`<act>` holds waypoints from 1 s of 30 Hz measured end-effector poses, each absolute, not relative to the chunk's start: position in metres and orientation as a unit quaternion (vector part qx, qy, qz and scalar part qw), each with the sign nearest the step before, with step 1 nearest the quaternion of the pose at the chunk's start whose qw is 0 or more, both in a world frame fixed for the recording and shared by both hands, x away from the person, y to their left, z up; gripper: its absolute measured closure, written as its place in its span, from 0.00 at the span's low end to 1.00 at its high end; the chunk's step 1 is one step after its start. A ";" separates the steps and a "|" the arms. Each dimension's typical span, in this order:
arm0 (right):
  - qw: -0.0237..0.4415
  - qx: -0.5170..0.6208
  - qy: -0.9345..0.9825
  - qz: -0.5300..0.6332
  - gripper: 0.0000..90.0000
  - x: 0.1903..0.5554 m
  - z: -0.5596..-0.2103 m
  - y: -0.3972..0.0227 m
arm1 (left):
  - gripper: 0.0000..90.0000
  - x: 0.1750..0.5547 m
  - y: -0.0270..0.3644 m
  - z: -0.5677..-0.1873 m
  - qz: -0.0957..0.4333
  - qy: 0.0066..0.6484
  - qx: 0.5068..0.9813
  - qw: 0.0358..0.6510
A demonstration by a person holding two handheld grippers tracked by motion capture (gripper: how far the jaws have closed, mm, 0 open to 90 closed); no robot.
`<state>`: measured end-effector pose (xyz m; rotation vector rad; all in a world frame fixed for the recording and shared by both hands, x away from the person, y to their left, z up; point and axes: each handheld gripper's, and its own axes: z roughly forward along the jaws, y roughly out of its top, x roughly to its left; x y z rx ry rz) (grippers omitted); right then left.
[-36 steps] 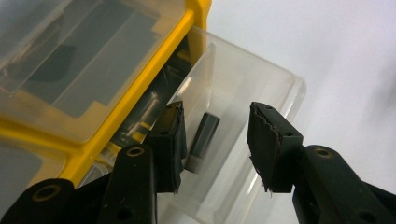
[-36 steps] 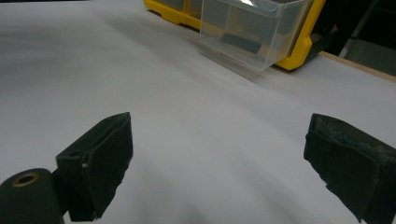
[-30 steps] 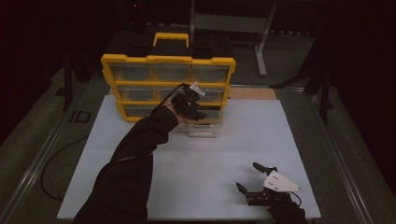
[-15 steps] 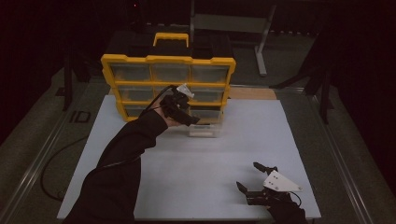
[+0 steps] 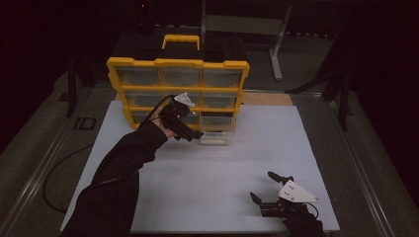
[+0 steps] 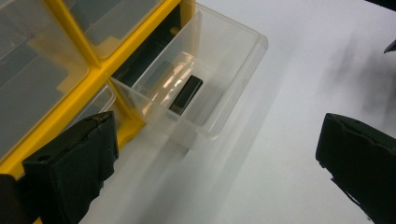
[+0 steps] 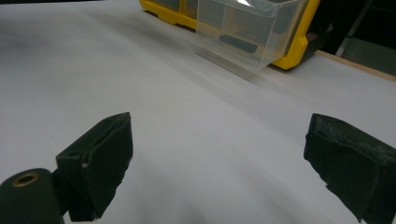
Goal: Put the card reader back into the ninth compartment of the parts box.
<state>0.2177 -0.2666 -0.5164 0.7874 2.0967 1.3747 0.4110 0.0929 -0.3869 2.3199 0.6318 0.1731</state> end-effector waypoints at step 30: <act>0.256 0.289 0.775 0.500 0.09 0.218 -0.517 -0.266 | 0.00 0.364 0.150 -0.410 0.079 0.244 0.884 0.391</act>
